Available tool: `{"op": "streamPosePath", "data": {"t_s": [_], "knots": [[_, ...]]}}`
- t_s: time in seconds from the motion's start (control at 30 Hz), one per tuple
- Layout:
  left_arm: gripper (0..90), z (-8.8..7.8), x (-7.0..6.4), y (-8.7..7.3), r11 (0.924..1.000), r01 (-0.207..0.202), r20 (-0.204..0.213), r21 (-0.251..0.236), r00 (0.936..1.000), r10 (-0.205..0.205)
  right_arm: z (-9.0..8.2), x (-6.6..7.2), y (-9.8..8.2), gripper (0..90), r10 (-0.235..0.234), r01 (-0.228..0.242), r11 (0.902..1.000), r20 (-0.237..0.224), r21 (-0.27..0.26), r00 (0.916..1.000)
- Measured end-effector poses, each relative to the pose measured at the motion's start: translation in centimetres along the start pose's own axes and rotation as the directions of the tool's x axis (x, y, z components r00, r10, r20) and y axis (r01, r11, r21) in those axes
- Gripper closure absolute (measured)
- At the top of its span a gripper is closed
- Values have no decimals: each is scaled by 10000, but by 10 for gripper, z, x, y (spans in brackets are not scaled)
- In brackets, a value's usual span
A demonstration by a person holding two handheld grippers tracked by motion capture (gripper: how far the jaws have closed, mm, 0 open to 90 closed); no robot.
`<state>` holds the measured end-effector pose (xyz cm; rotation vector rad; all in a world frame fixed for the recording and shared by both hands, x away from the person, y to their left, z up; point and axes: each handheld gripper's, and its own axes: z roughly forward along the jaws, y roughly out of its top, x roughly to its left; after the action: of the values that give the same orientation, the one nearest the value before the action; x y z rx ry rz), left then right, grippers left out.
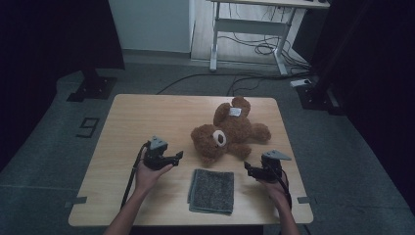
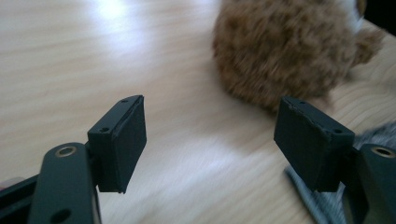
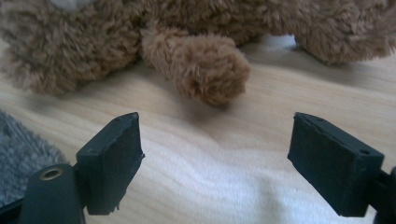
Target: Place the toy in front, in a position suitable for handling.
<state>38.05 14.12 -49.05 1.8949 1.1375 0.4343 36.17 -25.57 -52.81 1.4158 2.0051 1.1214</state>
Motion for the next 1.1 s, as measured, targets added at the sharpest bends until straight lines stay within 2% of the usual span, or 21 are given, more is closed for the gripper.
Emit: {"op": "streamPosePath", "data": {"t_s": [0.1,0.23,0.47,0.6,0.77,0.97,1.1], "knots": [[258,11,-2,12,9997,-186,-9,166,9998,187,4,-2,5,179,6,-6,10000,-68,-16,10000],[303,20,-4,24,9997,-176,-55,193,9998,177,9,-5,13,186,293,-298,9995,-521,-97,9982],[315,28,-5,38,9995,-294,67,76,9995,294,15,0,20,164,156,-161,9998,-391,-118,9991],[301,29,-5,45,9996,-260,242,52,9994,259,17,2,23,176,241,-251,9994,-432,-239,9988],[286,37,-4,57,9996,-288,428,52,9987,286,24,6,30,191,-168,167,9999,-268,-40,9995],[278,49,-7,61,9993,-299,668,236,9974,282,28,7,41,201,-401,403,9992,-368,51,9985],[278,55,-8,63,9998,-109,797,137,9968,97,33,7,45,211,-398,407,9991,-537,149,9978]]}}
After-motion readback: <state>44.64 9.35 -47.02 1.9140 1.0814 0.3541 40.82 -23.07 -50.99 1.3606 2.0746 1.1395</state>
